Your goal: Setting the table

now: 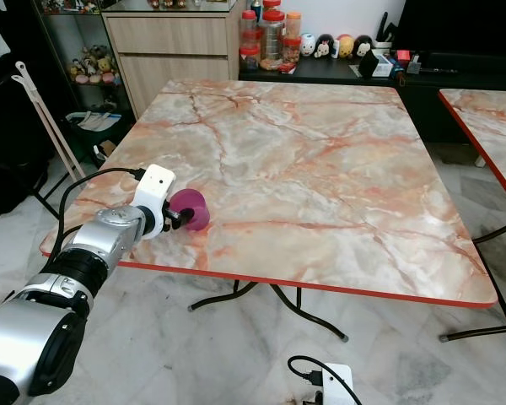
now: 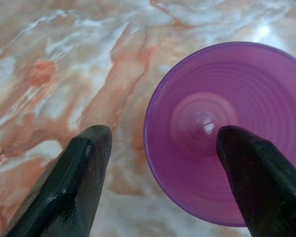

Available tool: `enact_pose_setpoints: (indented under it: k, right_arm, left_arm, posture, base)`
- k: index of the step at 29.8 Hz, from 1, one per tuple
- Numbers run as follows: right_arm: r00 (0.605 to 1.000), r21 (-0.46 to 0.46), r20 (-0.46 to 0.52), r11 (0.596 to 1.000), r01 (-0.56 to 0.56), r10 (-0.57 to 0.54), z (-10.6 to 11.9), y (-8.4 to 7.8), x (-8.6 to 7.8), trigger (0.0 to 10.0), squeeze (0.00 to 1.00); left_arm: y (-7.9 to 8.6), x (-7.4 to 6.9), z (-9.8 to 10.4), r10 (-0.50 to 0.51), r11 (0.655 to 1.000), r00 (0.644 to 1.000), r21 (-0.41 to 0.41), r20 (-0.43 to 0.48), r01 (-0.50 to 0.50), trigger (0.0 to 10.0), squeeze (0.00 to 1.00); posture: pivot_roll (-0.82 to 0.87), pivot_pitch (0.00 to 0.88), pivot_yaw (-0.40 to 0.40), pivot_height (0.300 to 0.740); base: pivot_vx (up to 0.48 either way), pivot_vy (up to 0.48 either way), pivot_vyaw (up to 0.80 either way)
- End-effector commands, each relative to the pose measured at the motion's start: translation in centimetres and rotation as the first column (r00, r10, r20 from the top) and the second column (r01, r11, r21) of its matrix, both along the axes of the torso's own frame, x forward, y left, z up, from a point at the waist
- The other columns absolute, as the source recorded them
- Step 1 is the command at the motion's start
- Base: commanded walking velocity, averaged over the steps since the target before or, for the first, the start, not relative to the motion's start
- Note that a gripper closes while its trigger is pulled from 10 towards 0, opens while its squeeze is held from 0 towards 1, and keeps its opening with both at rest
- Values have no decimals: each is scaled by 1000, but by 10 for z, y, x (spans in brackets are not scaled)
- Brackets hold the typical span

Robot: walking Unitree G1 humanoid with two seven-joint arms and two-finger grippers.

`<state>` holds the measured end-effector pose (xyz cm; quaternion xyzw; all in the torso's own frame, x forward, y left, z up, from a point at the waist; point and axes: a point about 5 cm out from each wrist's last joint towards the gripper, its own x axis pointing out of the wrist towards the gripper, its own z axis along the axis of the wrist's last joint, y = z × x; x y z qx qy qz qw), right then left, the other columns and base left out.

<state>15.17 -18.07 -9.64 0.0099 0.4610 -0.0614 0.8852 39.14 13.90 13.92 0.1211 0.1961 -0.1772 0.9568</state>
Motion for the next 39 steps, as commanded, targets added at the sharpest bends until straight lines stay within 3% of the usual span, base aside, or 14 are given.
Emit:
enact_pose_setpoints:
  k: [1, 2, 7, 39]
  right_arm:
    - [1000, 1, -5, 1000, -9, 9, -1, 1, -1, 10000, 0]
    - [1000, 1, -5, 1000, -9, 9, -1, 1, -1, 10000, 0]
    - [1000, -1, -6, 1000, -12, 12, 0, 1, -1, 10000, 0]
    - [1000, -4, 3, 1000, -9, 9, 1, 1, 3, 10000, 0]
  left_arm:
    - [5, -1, -1, 4, 1000, 1000, 15, -2, -4, 10000, 0]
    - [5, -1, -1, 5, 1000, 1000, 15, -2, -4, 0, 0]
    - [13, 1, 5, 40, 999, 999, 7, 32, -40, 0, 0]
    - [7, -7, -3, -28, 999, 1000, -18, 5, 28, 0, 0]
  posture:
    - [25, 0, 15, 740]
    - [25, 0, 15, 740]
    - [25, 0, 14, 740]
    - [27, 0, 13, 740]
  base:
    - [0, 0, 0]
    - [0, 0, 0]
    - [0, 0, 0]
    - [0, 0, 0]
